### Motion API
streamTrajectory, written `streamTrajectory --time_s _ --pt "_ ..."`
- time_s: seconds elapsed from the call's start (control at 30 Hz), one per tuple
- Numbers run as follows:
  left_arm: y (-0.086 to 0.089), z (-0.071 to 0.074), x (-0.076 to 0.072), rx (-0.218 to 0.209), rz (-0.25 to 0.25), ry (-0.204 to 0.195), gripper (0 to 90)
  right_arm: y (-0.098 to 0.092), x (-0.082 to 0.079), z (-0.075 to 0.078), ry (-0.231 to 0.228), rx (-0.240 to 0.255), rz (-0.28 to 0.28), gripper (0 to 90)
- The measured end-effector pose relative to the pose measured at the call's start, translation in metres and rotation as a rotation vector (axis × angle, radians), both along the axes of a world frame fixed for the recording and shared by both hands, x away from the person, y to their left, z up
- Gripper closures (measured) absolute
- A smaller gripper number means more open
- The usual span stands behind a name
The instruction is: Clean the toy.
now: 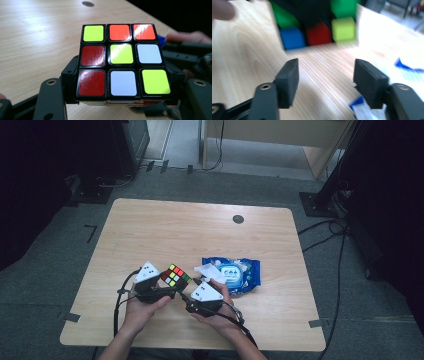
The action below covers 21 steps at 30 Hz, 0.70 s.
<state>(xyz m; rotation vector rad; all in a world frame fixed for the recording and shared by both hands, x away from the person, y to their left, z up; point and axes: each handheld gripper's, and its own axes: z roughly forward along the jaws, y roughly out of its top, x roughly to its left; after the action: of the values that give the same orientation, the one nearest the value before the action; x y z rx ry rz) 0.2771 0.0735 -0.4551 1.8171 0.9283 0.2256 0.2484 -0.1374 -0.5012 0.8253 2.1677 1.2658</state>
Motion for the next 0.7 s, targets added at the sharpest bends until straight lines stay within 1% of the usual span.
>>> streamTrajectory --time_s 0.03,0.07,0.1,0.13,0.17,0.2,0.23,0.27,0.3,0.33,0.4,0.43,0.47,0.53,0.57,0.6,0.63,0.7 --pt "0.002 0.000 0.000 -0.011 0.005 0.000 34.1 -0.004 0.002 -0.001 0.027 0.026 -0.004 43.5" --pt "0.004 0.000 0.001 -0.017 0.009 -0.002 34.1 -0.008 0.005 -0.001 0.067 0.074 -0.010 45.8" --pt "0.005 0.000 0.001 -0.026 0.013 0.003 34.1 -0.009 0.006 0.000 0.098 0.100 -0.014 48.8" --pt "0.005 -0.001 0.002 -0.034 0.014 0.005 34.1 -0.012 0.008 0.000 0.126 0.130 -0.022 55.3" --pt "0.005 -0.001 0.002 -0.036 0.006 0.004 34.0 -0.014 0.010 0.001 0.156 0.159 -0.029 64.6" --pt "0.003 -0.002 0.001 -0.038 -0.001 0.003 34.1 -0.016 0.012 0.001 0.183 0.190 -0.022 70.3" --pt "0.002 -0.002 0.001 -0.034 -0.005 -0.001 34.1 -0.018 0.013 0.002 0.214 0.225 -0.019 78.6" --pt "0.001 -0.002 0.000 -0.029 -0.014 -0.005 34.1 -0.019 0.014 0.003 0.227 0.237 -0.018 83.5" --pt "-0.001 -0.003 0.000 -0.028 -0.022 -0.007 34.1 -0.020 0.014 0.004 0.246 0.263 -0.007 87.2" --pt "-0.003 -0.003 -0.001 -0.023 -0.028 -0.008 34.1 -0.020 0.014 0.005 0.255 0.281 0.003 89.3" --pt "-0.005 -0.004 -0.002 -0.006 -0.045 -0.014 34.0 -0.021 0.014 0.008 0.266 0.304 0.008 90.0" --pt "-0.006 -0.004 -0.002 -0.012 -0.048 -0.012 34.1 -0.022 0.014 0.009 0.266 0.315 -0.001 90.0" --pt "-0.006 -0.004 -0.002 -0.017 -0.052 -0.012 34.1 -0.023 0.014 0.010 0.265 0.314 -0.012 90.0" --pt "-0.006 -0.004 -0.002 -0.023 -0.057 -0.011 34.0 -0.026 0.014 0.010 0.268 0.332 -0.003 90.0" --pt "-0.005 -0.003 -0.002 -0.024 -0.062 -0.010 34.0 -0.026 0.013 0.011 0.255 0.327 0.000 90.0" --pt "-0.005 -0.003 -0.002 -0.025 -0.064 -0.007 34.0 -0.026 0.013 0.011 0.255 0.327 0.000 90.0" --pt "-0.005 -0.003 -0.002 -0.026 -0.068 -0.005 34.0 -0.026 0.012 0.012 0.245 0.322 -0.001 90.0" --pt "-0.005 -0.004 -0.002 -0.024 -0.075 0.002 34.0 -0.027 0.012 0.013 0.233 0.324 -0.015 90.0"
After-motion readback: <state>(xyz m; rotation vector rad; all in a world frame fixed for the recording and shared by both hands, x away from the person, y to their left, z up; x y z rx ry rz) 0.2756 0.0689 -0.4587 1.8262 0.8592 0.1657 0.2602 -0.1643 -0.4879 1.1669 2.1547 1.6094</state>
